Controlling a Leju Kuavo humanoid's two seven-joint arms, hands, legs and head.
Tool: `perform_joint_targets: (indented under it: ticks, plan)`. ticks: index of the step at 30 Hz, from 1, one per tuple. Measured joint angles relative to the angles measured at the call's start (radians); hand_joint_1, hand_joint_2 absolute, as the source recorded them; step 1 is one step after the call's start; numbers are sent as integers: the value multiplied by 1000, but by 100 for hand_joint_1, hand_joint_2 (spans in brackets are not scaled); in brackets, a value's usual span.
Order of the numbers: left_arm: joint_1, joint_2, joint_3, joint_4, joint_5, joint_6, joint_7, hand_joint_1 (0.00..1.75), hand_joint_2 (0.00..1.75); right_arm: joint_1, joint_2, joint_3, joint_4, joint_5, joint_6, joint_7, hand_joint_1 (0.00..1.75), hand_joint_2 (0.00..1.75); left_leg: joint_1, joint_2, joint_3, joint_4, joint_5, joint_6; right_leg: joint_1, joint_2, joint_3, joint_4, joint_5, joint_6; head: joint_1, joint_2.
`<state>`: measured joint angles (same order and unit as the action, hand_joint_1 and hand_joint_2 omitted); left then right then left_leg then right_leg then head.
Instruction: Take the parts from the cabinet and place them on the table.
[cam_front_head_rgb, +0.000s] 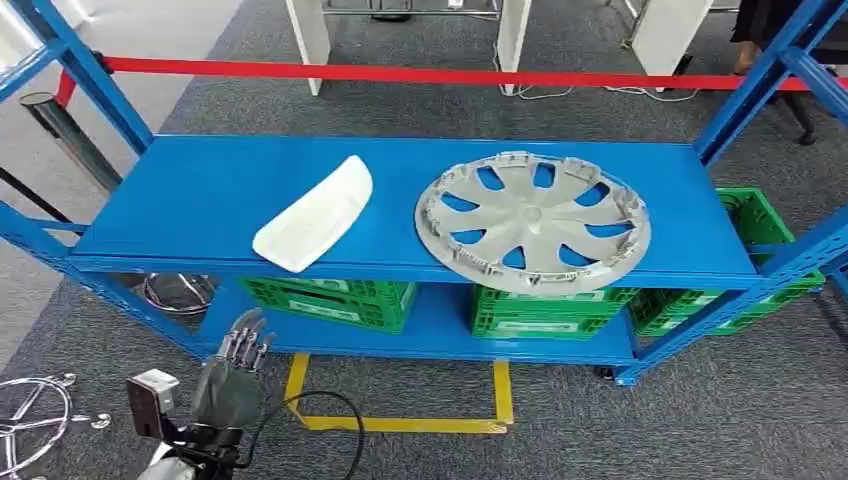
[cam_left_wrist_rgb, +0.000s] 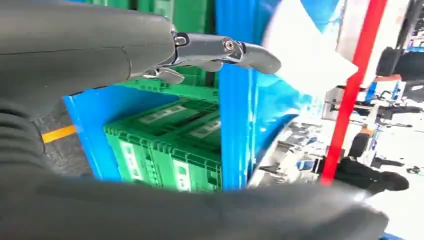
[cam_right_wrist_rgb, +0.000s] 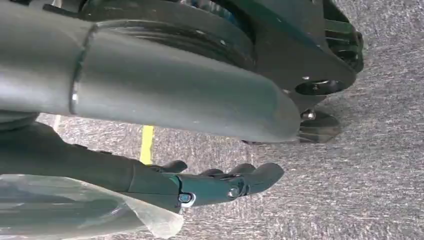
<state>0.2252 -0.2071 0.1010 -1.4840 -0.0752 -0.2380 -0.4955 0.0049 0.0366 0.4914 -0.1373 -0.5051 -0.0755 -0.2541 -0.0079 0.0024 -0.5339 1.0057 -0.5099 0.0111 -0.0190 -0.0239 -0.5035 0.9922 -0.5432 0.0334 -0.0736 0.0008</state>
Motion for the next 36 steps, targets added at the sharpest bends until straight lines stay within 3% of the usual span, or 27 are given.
perform_joint_targets:
  ticks: [8,21,26,36]
  plan:
    - [-3,93,-109,-146,-128,174,34,0,175,-1,0,19,0,-6,-2,6,0,0,0,0,0,0,0,0,0,0,0,0,0,0,-1,0]
    - [4,202,-160,-257,-496,448,135,0,175,-4,0,39,0,-16,-8,17,0,0,0,0,0,0,0,0,0,0,0,0,0,0,-1,0]
    - [8,229,-166,-282,-586,493,170,0,175,-4,0,46,0,-17,-8,21,0,0,0,0,0,0,0,0,0,0,1,0,0,0,-1,0]
    - [8,320,-169,-307,-894,589,331,0,175,-4,0,57,2,-35,-12,33,0,0,0,0,0,0,0,0,0,0,0,0,0,0,0,0]
